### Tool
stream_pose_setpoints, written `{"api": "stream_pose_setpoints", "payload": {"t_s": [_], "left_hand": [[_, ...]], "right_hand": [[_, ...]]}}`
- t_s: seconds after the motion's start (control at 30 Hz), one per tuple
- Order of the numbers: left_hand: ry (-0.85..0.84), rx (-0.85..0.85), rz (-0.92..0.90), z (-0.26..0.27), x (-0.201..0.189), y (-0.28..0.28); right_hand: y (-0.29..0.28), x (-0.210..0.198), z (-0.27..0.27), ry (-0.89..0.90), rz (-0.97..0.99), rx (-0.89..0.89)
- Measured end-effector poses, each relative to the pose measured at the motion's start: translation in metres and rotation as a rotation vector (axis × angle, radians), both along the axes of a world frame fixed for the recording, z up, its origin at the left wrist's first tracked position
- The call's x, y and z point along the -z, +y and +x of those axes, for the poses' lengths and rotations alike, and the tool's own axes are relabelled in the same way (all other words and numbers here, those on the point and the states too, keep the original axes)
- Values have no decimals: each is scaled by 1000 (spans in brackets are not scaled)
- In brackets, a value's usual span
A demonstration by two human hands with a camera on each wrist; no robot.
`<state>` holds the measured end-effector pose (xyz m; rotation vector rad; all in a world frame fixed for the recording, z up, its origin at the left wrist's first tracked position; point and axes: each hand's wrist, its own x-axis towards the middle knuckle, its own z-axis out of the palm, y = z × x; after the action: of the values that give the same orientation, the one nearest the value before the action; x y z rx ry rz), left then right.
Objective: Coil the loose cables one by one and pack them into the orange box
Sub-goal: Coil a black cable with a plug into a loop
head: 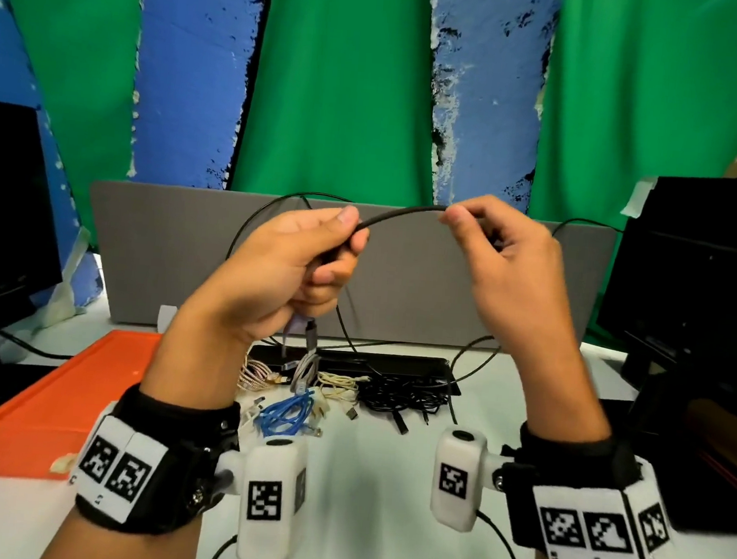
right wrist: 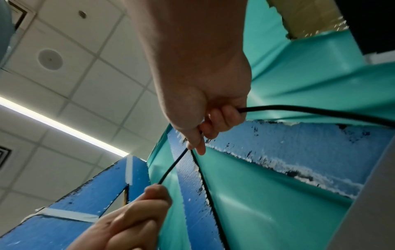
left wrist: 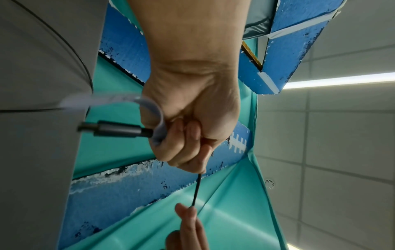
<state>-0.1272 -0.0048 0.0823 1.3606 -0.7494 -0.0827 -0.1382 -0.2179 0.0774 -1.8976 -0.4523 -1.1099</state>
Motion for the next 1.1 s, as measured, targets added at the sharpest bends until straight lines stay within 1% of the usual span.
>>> {"api": "stream_pose_setpoints", "payload": {"t_s": [0.07,0.17,0.23,0.27,0.33,0.4,0.43,0.47,0.5,0.57,0.6,0.67,0.7,0.77,0.8,0.87,0.93,1.0,1.07,1.1], "left_hand": [[-14,38,-83,-3,-1,-6],[18,141,-294,-2,-1,-14],[50,167,-438,2,-3,-14],[54,144,-507,4,-4,-14],[38,42,-623,7,-4,-12],[-9,-48,-670,10,-4,-12],[-47,-93,-643,10,-4,-13],[-98,-162,-574,9,-3,-15],[-163,-252,-467,8,-3,-16],[-342,-425,-172,6,0,-18],[-438,-477,-10,6,3,-19],[-583,-537,279,6,8,-19],[-608,-539,373,6,9,-18],[-560,-455,457,5,8,-15],[-506,-371,468,4,8,-13],[-356,-149,433,3,8,-8],[-216,84,335,2,9,0],[-128,277,194,1,9,4],[-90,410,54,-3,9,0],[-69,448,-17,-6,8,-3]], "right_hand": [[-1,3,2,26,-29,26],[3,7,5,75,-117,73],[7,10,6,148,-193,102],[10,11,5,197,-247,103],[20,16,4,299,-392,74],[32,20,2,368,-539,26],[37,22,0,391,-603,3],[42,24,-2,404,-657,-19],[46,24,-5,410,-692,-44],[50,22,-13,386,-707,-79],[50,20,-15,366,-691,-91],[45,14,-20,335,-629,-136],[41,11,-23,321,-595,-169],[32,5,-26,308,-471,-259],[27,3,-28,303,-382,-319],[15,-2,-29,249,-231,-397],[5,-6,-30,170,-137,-427],[1,-9,-31,109,-82,-435],[3,-10,-31,45,-51,-403],[5,-10,-30,14,-39,-376]]}}
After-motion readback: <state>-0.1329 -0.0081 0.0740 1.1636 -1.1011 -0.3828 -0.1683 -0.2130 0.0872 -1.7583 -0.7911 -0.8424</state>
